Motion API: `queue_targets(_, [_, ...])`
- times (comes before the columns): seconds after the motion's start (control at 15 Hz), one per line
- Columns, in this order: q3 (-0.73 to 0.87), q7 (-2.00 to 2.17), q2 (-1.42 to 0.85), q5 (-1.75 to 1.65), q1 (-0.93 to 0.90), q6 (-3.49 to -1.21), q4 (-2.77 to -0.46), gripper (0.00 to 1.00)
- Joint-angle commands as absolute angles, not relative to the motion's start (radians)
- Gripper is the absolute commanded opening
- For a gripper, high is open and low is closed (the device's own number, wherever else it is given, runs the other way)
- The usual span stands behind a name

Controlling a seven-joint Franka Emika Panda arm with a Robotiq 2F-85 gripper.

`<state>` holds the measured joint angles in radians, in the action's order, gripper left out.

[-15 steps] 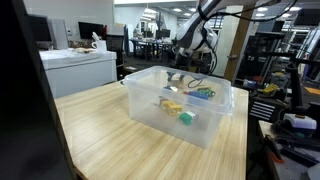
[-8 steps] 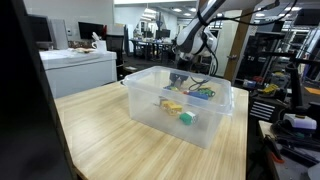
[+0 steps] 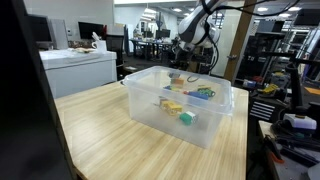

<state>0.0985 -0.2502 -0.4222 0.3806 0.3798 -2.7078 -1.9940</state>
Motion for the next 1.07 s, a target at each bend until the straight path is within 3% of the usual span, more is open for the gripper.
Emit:
queue_targets(0.0, [0.019,-0.317,-0.258,0.467,0.427,-2.668,-2.045,0.31])
queue_targets(0.4, [-0.006,-0.545,-0.041,0.721,0.354,-2.506,-2.133,0.31])
queue_targets(0.93, [0.108,-0.638,0.122,0.664,0.202,-2.291,-2.343,0.31])
queue_targets(1.0, [0.118,-0.635,0.128,0.652,0.193,-2.289,-2.357,0.81])
